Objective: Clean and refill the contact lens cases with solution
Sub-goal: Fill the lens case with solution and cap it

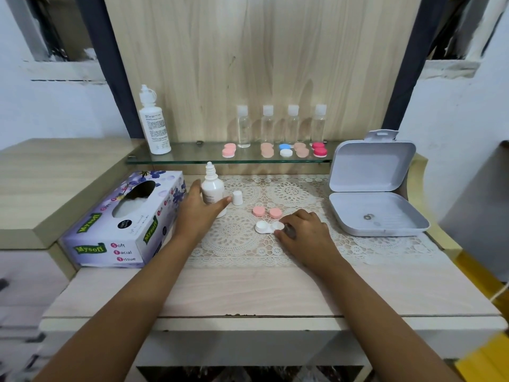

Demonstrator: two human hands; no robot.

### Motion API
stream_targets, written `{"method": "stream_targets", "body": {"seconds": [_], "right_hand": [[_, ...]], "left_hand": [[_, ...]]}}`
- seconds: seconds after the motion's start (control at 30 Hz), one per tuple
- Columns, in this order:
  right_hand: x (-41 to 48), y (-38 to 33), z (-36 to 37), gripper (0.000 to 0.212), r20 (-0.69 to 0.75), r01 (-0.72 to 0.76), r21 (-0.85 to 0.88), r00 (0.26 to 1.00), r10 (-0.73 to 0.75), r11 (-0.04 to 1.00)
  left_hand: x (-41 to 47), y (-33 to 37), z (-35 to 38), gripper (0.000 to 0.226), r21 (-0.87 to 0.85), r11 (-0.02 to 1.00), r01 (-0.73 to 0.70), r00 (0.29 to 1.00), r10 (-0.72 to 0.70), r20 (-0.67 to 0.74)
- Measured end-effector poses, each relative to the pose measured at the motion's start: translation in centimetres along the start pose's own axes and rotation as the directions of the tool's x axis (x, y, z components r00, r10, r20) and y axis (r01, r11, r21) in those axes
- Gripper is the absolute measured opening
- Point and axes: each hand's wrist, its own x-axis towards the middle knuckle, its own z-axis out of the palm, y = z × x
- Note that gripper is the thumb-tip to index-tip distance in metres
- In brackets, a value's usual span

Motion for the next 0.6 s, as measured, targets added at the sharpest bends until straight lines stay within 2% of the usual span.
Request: {"method": "stream_targets", "body": {"seconds": [0.07,0.13,0.17,0.23,0.27,0.33,0.4,0.47,0.53,0.6], "right_hand": [[0.0,0.0,0.0,0.028,-0.001,0.002,-0.005,1.000,-0.002,1.000],[0.0,0.0,0.1,0.028,-0.005,0.004,-0.002,1.000,-0.004,1.000],[0.0,0.0,0.1,0.028,-0.006,0.004,0.000,1.000,-0.004,1.000],[0.0,0.1,0.2,0.028,-0.009,0.003,0.001,1.000,-0.003,1.000],[0.0,0.1,0.2,0.028,-0.011,0.004,-0.001,1.000,-0.004,1.000],[0.0,0.1,0.2,0.029,-0.013,0.003,0.003,1.000,-0.003,1.000],[0.0,0.0,0.2,0.031,-0.010,0.001,0.014,1.000,-0.001,1.000],[0.0,-0.1,0.1,0.031,-0.008,0.003,0.007,1.000,-0.003,1.000],[0.0,-0.1,0.1,0.032,-0.005,0.003,-0.002,1.000,-0.003,1.000],[0.0,0.0,0.1,0.033,-0.001,0.005,-0.003,1.000,-0.005,1.000]], "left_hand": [[-0.4,0.3,-0.3,0.092,0.043,0.999,-0.008,1.000,0.009,-0.024],[-1.5,1.1,-0.6,0.092,0.131,0.990,-0.060,0.993,0.073,-0.093],[-2.2,1.5,-0.7,0.086,0.203,0.973,-0.108,0.980,0.139,-0.145],[-3.4,2.4,-0.5,0.067,0.330,0.903,-0.275,0.906,0.358,-0.226],[-3.7,2.9,-0.2,0.056,0.353,0.861,-0.367,0.863,0.457,-0.217],[-3.8,3.6,0.5,0.039,0.311,0.807,-0.502,0.836,0.545,-0.066],[-3.3,4.1,1.4,0.031,0.217,0.829,-0.515,0.857,0.494,0.146],[-2.3,4.2,2.4,0.030,0.161,0.899,-0.406,0.889,0.348,0.297],[-1.2,4.0,3.2,0.032,0.141,0.956,-0.258,0.906,0.189,0.378],[-0.4,3.6,3.7,0.037,0.162,0.969,-0.187,0.901,0.104,0.421]]}}
